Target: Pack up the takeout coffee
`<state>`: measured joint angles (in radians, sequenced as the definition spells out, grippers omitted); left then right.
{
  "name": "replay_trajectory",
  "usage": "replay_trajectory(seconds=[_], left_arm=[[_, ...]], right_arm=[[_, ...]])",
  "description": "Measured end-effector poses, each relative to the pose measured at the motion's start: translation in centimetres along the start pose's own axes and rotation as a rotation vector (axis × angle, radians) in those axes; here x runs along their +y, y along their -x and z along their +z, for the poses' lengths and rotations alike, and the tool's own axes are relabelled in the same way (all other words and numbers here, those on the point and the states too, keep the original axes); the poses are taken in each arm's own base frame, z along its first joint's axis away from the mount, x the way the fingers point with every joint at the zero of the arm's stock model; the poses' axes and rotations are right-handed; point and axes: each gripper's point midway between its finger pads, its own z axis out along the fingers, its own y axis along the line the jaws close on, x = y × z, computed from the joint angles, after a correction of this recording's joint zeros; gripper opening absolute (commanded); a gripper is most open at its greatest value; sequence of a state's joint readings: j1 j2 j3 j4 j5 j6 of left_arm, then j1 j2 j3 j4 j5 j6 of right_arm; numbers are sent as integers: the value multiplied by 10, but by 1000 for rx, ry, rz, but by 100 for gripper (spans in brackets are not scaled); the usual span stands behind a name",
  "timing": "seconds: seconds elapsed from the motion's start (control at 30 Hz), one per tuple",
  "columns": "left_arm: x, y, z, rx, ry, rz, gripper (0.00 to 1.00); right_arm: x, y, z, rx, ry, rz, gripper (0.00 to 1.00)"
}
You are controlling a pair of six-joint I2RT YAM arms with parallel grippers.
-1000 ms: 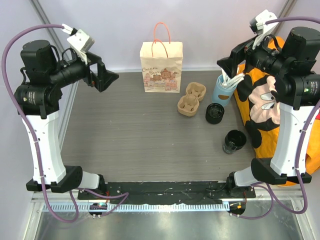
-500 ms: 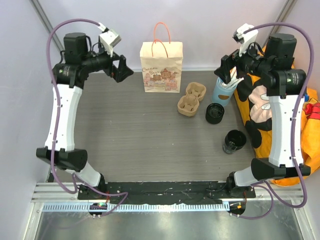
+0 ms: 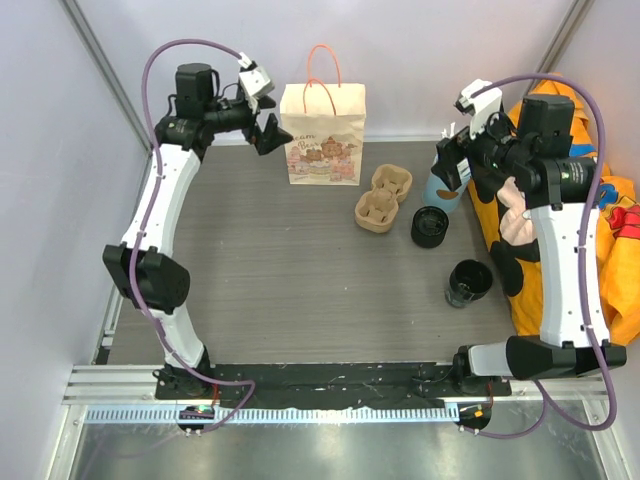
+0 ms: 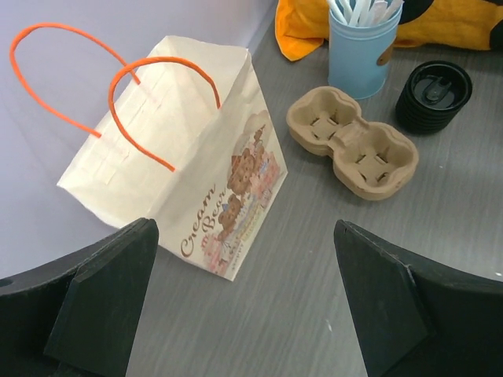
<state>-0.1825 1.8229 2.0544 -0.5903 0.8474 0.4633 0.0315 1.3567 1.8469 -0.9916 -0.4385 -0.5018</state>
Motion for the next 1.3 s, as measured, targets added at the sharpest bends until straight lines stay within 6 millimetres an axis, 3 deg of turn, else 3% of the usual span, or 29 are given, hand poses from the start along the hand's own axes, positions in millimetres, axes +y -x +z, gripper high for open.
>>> replay_trajectory(seconds=[0.4, 0.7, 0.83, 1.13, 1.2, 1.23, 1.27, 1.3], left_arm=[[47, -49, 67, -95, -10, 99, 99], [73, -29, 92, -295, 38, 82, 99], [81, -22, 101, -349, 40, 67, 95], [84, -21, 122, -391, 45, 54, 68], [84, -22, 124, -393, 49, 47, 59], [84, -22, 126, -395, 50, 45, 51], [84, -23, 127, -397, 52, 42, 35], [84, -23, 128, -398, 53, 40, 31]], right_arm=[[1, -7, -10, 5, -32, -27, 100], [0, -9, -5, 11, -25, -21, 100], [-1, -12, 1, 22, -18, -14, 100], [1, -14, 8, 29, 6, 2, 100], [2, -14, 8, 27, 11, 4, 100], [2, -14, 9, 25, 15, 6, 99], [3, -13, 9, 24, 19, 8, 100], [3, -13, 10, 23, 23, 11, 100]])
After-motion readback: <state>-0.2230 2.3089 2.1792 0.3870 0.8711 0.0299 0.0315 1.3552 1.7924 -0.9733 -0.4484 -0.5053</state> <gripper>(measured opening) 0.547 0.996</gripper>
